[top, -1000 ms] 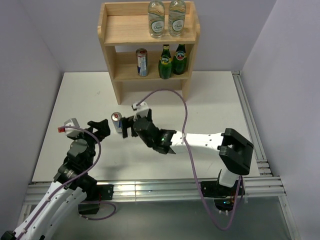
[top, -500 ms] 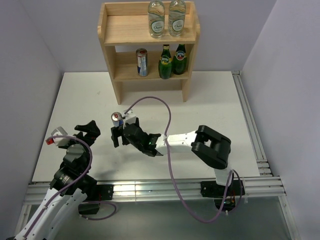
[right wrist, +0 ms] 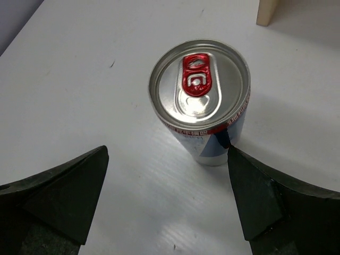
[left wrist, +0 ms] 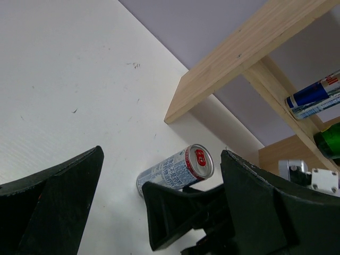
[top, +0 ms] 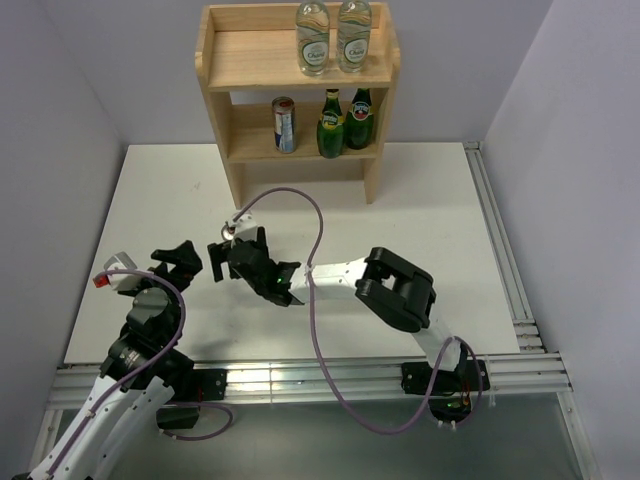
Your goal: Place and organize the beverage onto the shelf
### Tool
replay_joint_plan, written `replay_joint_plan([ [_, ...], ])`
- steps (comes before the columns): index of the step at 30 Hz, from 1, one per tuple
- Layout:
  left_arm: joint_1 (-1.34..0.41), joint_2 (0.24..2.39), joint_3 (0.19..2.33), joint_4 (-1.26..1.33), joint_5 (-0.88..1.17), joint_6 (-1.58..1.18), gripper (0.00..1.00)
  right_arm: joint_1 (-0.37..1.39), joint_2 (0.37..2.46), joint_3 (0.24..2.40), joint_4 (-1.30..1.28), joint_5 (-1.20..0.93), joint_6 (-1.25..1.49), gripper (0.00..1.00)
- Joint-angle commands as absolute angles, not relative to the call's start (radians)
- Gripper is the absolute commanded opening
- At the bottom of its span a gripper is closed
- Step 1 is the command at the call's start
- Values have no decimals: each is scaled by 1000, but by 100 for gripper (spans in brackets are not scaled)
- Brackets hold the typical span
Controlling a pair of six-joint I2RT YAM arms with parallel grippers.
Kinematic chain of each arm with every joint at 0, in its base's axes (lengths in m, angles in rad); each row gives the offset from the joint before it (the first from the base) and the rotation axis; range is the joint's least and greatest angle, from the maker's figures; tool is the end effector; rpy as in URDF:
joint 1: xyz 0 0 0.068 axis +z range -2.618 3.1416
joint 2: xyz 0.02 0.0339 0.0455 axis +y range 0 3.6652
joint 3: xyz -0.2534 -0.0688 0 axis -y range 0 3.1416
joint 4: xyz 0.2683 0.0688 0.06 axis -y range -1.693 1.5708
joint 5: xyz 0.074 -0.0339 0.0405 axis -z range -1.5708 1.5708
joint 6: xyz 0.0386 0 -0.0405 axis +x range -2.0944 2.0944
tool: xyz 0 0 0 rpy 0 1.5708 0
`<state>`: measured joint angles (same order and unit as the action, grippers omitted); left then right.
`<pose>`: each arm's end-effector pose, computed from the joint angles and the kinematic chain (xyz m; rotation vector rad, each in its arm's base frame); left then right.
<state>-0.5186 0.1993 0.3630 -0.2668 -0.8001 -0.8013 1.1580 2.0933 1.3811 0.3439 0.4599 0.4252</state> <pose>0.1239 -0.0389 0.2562 -0.8009 1.4464 -0.3381 0.2123 0.4420 0.1641 -0.4009 1.9074 0.6227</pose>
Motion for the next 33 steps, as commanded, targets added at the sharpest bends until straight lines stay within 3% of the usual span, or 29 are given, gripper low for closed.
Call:
replay_joint_plan([
  [1,-522,195,354,-226,-776,-775,99,1134,2143,1453,356,538,411,100],
  [9,-520,206,360,-221,-769,-764,99,1095,2244,1525,350,572,428,90],
  [12,-520,207,360,-218,-765,-762,99,1091,2278,1549,351,584,434,69],
  [13,-520,207,360,-216,-764,-761,99,1091,2283,1552,354,587,431,54],
  [15,-522,209,362,-215,-761,-758,99,1089,2283,1554,365,595,426,36],
  [16,-522,210,364,-215,-762,-756,99,1091,2278,1554,364,601,426,9],
  [17,-520,212,362,-213,-761,-756,99,1091,2269,1549,361,609,426,2],
  [24,-520,213,360,-210,-758,-758,99,1091,2082,1551,288,704,377,0],
  [33,-520,201,359,-215,-747,-758,99,1011,1976,1781,124,712,290,0],
])
